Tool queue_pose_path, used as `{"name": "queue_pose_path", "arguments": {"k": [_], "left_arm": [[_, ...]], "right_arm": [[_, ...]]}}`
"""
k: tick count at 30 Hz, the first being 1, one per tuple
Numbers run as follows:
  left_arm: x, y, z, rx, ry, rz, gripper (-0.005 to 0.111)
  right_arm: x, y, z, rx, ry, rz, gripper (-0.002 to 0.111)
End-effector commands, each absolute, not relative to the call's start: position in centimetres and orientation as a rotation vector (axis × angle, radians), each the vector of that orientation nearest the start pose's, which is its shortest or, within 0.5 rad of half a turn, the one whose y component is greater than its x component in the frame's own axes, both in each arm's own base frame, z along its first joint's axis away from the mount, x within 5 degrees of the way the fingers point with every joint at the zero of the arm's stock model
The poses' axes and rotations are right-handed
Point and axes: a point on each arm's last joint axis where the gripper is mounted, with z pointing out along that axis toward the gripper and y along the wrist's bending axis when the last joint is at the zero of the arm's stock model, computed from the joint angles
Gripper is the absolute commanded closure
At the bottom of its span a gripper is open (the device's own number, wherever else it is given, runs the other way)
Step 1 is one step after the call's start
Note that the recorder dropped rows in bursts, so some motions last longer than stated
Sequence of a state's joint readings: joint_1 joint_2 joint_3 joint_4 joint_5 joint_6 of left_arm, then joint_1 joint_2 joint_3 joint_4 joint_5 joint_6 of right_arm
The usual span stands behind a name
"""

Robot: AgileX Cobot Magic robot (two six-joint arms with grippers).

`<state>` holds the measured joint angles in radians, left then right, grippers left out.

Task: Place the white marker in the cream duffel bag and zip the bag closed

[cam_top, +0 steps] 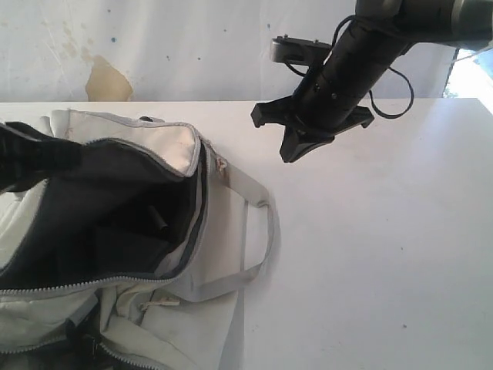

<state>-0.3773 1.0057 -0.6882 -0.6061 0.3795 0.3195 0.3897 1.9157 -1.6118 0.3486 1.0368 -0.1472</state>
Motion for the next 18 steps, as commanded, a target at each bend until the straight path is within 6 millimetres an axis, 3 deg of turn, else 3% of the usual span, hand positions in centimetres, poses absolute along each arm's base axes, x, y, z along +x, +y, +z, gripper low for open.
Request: {"name": "queue_pose_path", "arguments": {"k": [1, 5, 8, 10, 12, 15, 18], "left_arm": [[17.6, -10.5, 28.9, 0.459, 2.243, -0.665, 0.107], [17.7, -11.1, 27.9, 0.574, 2.295, -0.689, 0.098], [18.0, -11.3, 27.3, 0.615, 2.303, -0.683, 0.070], [18.4, -11.5, 26.8, 0.614, 2.328, -0.680, 0.036], [18.7, -11.5, 26.5, 0.611, 2.341, -0.677, 0.018], [18.7, -11.6, 26.9, 0.641, 2.318, -0.672, 0.012], [18.7, -12.1, 29.0, 0.654, 2.315, -0.743, 0.012]], "right_arm": [[37.1, 17.9, 26.6, -0.570, 2.745, 0.506, 0.108], [37.1, 17.9, 26.6, -0.541, 2.754, 0.511, 0.108], [37.0, 17.9, 26.6, -0.541, 2.760, 0.512, 0.108], [37.0, 17.9, 26.6, -0.542, 2.764, 0.515, 0.108], [36.9, 17.8, 26.6, -0.545, 2.770, 0.515, 0.108], [36.9, 17.8, 26.6, -0.545, 2.770, 0.515, 0.108], [36.9, 17.9, 26.5, -0.543, 2.775, 0.520, 0.108]]}}
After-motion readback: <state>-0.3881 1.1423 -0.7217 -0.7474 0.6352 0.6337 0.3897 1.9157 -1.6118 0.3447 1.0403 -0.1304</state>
